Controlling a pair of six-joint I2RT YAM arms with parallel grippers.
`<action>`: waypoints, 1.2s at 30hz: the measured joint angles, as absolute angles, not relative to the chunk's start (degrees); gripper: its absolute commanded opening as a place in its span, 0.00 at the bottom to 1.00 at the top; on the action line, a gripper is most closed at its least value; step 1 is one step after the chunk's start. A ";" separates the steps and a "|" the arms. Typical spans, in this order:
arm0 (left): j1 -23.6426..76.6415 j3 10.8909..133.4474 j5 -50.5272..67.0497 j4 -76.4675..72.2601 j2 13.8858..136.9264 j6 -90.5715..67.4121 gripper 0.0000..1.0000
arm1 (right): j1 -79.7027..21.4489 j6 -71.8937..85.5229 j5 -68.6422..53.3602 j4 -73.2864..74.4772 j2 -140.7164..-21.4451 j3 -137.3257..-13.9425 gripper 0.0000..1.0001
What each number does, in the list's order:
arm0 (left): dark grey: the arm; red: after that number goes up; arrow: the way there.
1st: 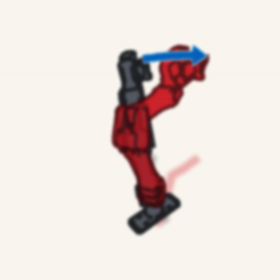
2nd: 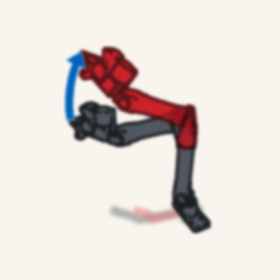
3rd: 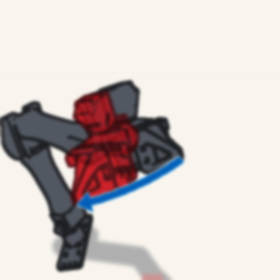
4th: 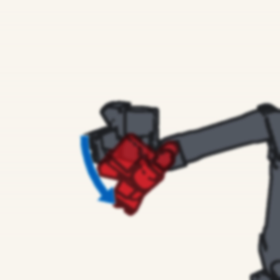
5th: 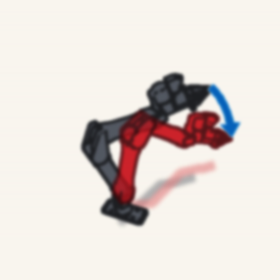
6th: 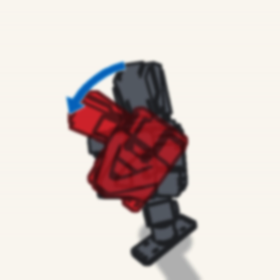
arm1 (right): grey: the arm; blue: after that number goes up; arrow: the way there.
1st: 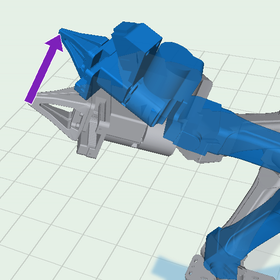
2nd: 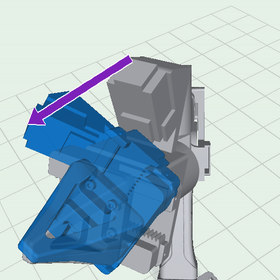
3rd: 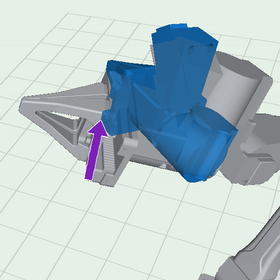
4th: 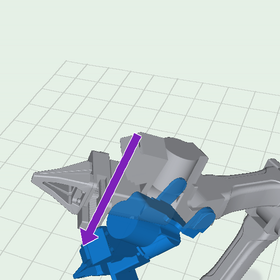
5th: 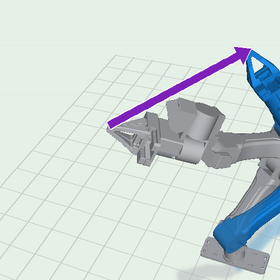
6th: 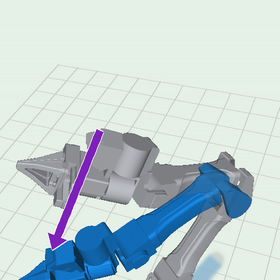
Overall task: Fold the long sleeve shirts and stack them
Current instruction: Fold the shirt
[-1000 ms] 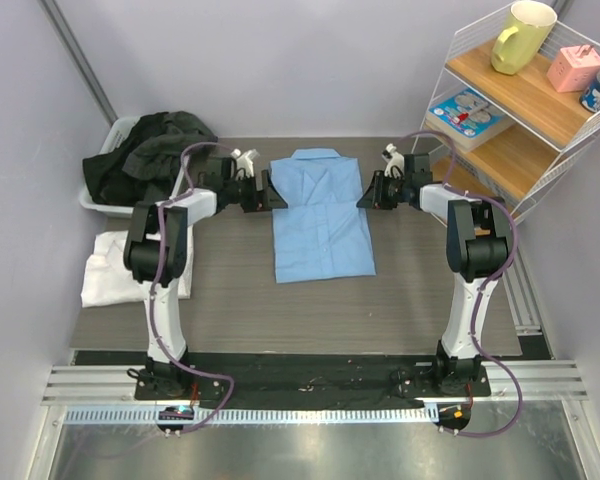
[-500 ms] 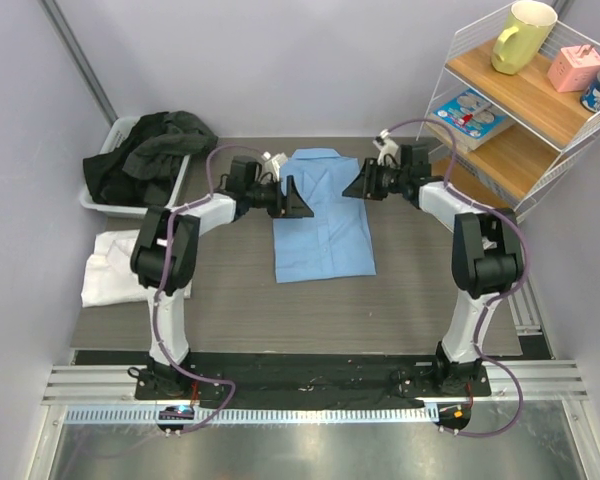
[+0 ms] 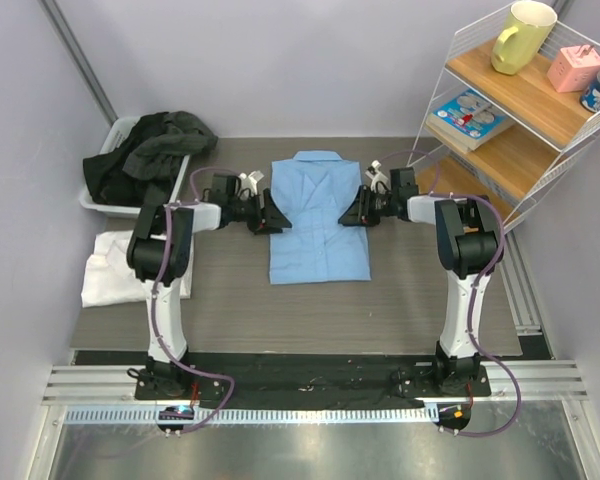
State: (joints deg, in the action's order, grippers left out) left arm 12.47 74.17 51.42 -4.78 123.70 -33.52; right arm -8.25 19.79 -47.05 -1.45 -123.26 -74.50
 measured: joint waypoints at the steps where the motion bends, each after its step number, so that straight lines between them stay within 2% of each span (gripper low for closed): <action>1: 12.08 72.47 51.46 -4.67 122.34 -33.06 0.63 | -8.60 19.86 -47.07 -1.78 -122.48 -73.34 0.33; 5: 11.07 66.32 49.12 1.85 113.69 -25.30 0.69 | -10.00 18.87 -47.03 2.07 -119.63 -71.42 0.34; 9: 14.13 67.00 38.50 15.38 100.47 -6.74 0.68 | -10.96 15.29 -46.76 8.88 -114.34 -71.72 0.36; 13: 24.84 64.86 25.02 19.94 86.26 10.83 0.65 | -12.69 11.40 -46.44 12.88 -109.16 -75.42 0.35; 17: 40.16 54.11 12.27 18.13 77.80 22.31 0.59 | -17.23 9.89 -46.65 12.40 -109.23 -79.48 0.33; 23: 55.13 39.57 -3.62 11.92 80.12 30.61 0.52 | -22.68 9.41 -49.10 11.09 -118.15 -80.16 0.29; 27: 61.78 37.32 -12.03 2.04 85.34 34.65 0.51 | -22.44 7.81 -49.60 12.36 -124.33 -80.16 0.29; 31: 63.77 36.97 -18.74 -10.72 91.48 38.61 0.48 | -21.89 6.74 -51.92 12.47 -125.14 -80.29 0.29; 34: 63.79 36.64 -23.03 -18.90 95.66 41.36 0.38 | -21.89 5.78 -52.29 12.53 -125.27 -80.31 0.29; 35: 63.79 36.45 -24.05 -20.88 96.66 42.28 0.25 | -21.87 5.41 -52.51 12.53 -125.29 -80.31 0.28; 36: 63.83 36.23 -24.51 -22.00 97.12 42.70 0.16 | -21.87 5.13 -52.62 12.56 -125.32 -80.31 0.29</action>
